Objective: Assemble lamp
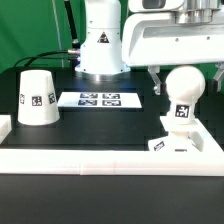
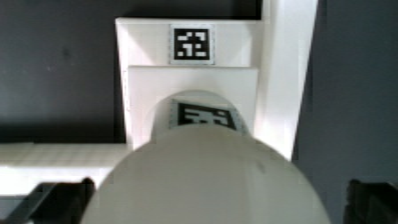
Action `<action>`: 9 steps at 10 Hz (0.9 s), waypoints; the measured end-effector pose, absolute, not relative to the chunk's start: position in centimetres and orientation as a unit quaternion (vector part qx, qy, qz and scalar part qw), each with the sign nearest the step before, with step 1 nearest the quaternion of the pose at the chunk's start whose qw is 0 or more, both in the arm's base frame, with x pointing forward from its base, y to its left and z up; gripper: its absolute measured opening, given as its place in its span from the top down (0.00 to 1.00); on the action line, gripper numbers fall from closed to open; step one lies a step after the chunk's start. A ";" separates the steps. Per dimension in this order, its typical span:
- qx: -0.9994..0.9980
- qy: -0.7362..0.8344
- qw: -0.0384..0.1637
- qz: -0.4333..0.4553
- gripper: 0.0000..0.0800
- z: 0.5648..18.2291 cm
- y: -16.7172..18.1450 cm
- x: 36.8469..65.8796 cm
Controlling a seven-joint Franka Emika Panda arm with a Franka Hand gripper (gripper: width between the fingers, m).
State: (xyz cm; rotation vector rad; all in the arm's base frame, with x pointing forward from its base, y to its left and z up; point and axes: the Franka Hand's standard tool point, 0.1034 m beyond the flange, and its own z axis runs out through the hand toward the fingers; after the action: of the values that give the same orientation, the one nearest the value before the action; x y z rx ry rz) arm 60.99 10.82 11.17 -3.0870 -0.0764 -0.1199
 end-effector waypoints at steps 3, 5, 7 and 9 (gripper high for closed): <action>-0.985 -0.164 0.017 -0.042 0.13 11.2 10.7 61.1; -0.971 -0.236 0.009 -0.044 0.13 11.3 10.6 61.2; -0.951 -0.307 0.002 -0.042 0.13 11.5 10.4 61.3; -0.939 -0.341 -0.003 -0.042 0.13 11.5 10.4 61.4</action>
Offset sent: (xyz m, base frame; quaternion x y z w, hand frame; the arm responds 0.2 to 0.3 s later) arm 0.0044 0.0042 0.0049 -0.0087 -0.0036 -0.2251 0.9743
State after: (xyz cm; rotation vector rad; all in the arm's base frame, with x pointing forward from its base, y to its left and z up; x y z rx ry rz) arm 61.37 10.35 11.47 -2.9561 -1.0749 -0.1307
